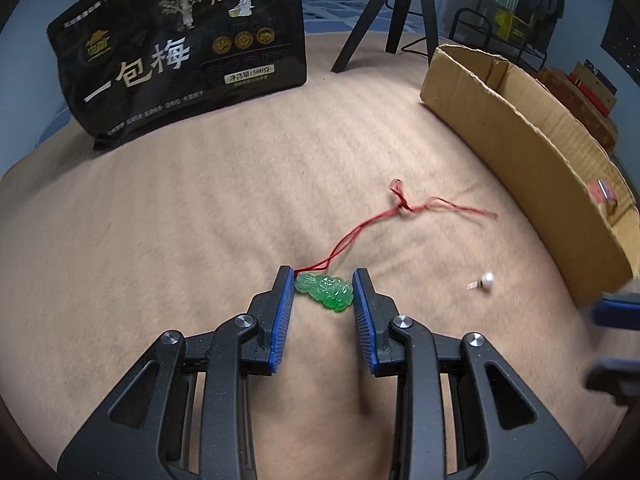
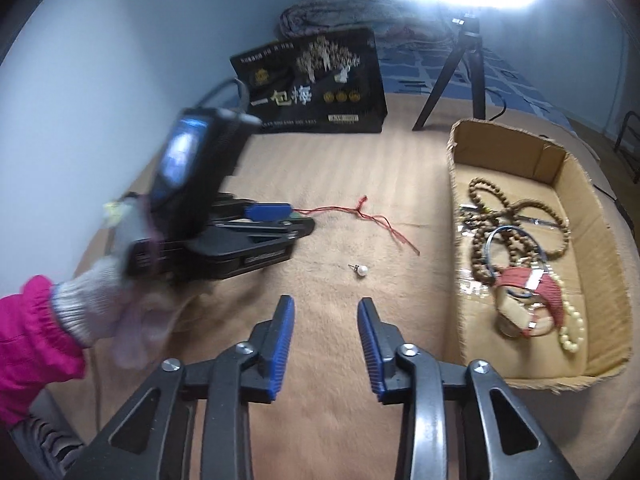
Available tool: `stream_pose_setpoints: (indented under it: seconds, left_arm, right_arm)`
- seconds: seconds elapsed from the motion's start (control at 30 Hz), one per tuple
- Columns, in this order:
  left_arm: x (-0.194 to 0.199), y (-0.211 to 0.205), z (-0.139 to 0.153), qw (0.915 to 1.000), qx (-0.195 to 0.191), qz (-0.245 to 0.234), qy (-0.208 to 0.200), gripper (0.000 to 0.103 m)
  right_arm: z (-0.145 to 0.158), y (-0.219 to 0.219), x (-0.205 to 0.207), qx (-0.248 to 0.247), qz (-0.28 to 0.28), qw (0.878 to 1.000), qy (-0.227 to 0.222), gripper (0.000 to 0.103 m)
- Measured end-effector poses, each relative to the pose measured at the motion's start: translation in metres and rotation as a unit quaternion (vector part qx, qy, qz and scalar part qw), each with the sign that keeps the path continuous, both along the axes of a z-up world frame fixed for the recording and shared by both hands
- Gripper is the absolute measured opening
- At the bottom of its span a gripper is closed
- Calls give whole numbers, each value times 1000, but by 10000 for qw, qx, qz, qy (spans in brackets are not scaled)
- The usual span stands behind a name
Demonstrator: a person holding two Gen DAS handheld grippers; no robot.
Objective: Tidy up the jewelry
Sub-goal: 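Close left tool on the jade pendant while right tool closes on the pearl earring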
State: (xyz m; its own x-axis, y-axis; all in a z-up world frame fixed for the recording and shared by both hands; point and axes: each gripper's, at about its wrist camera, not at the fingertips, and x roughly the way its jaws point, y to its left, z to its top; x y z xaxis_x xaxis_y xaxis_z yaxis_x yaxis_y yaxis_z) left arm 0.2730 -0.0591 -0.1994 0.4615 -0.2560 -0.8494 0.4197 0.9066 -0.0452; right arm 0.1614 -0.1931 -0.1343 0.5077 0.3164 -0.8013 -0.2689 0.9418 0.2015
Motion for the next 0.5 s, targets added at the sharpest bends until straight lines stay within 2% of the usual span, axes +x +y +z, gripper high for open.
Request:
stream_pose_setpoints:
  seconds: [0.23, 0.5]
  left_arm:
    - [-12, 14, 0, 9998, -198, 3, 23, 30]
    - [-21, 24, 2, 9991, -414, 13, 79, 30]
  right_arm:
    - [-23, 17, 19, -554, -354, 9978, -118, 25]
    - [-38, 24, 41, -791, -578, 9951, -93, 23]
